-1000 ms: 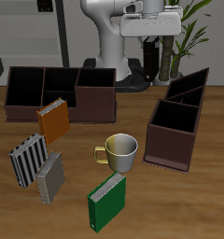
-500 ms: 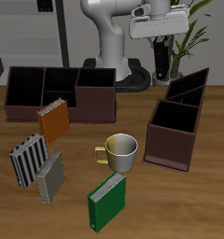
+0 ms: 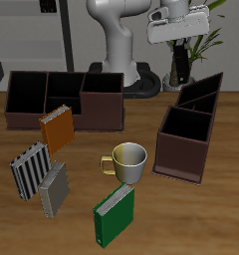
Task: Place the black book into the left desk caddy's left compartment
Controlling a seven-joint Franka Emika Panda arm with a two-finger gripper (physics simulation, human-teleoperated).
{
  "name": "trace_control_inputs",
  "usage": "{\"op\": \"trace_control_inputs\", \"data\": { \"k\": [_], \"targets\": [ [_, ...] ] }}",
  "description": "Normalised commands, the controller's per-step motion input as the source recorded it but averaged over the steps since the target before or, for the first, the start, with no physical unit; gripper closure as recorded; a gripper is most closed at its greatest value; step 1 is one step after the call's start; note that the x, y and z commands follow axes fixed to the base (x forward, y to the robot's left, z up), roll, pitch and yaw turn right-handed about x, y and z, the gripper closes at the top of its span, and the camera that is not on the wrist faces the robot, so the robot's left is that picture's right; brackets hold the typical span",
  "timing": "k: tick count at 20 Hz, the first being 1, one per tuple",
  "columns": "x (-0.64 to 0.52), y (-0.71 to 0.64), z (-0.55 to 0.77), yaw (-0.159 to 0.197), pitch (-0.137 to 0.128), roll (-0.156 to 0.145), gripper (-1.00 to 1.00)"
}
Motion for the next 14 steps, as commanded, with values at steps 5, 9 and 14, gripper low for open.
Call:
{"op": "trace_control_inputs", "data": {
  "k": [5,9,14],
  "targets": [
    [-0.04,0.23,-0.05,0.014,0.010,0.040,1.00],
    [0.02,0.22,-0.07,0.005,0.011,0.038,1.00],
    [0.02,0.07,-0.08,0.012,0.004,0.019,1.00]
  ]
}}
